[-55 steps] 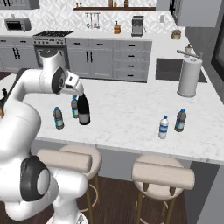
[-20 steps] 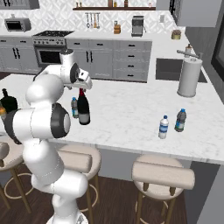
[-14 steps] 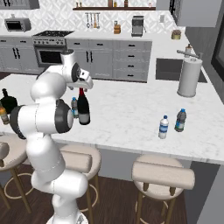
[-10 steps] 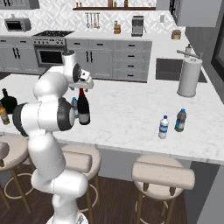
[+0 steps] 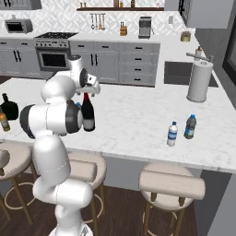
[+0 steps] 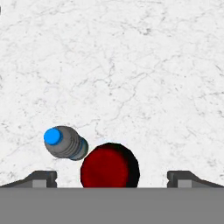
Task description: Move the plastic bottles in the middle to the plastics group, and the glass bottles in the middle to the glass group.
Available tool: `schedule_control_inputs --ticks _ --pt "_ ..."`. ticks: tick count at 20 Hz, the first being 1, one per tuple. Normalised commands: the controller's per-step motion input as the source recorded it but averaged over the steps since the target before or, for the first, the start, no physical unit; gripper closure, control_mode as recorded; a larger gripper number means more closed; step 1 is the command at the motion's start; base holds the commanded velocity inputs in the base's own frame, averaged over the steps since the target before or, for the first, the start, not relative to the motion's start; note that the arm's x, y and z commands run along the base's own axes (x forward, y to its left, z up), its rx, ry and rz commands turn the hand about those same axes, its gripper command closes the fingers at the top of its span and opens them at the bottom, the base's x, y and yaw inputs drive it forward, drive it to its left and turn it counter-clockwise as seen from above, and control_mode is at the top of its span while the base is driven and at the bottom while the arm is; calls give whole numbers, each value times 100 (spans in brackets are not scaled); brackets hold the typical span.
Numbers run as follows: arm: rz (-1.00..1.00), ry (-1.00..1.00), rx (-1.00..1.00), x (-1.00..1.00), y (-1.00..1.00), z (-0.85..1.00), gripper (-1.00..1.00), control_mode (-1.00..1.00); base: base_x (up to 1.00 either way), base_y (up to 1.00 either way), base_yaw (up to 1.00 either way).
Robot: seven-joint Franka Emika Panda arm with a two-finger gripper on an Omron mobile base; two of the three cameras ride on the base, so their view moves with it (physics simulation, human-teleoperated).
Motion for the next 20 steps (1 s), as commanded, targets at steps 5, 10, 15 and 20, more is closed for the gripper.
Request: schedule_control_inputs --ticks 5,10,15,20 --pt "0 -7 0 24 0 -13 -100 -100 0 0 0" --pt "0 -2 0 7 6 -28 100 -100 0 0 0" --pt "0 -5 0 0 0 -39 100 -100 0 0 0" --pt "3 -1 0 0 -11 -42 100 -100 0 0 0"
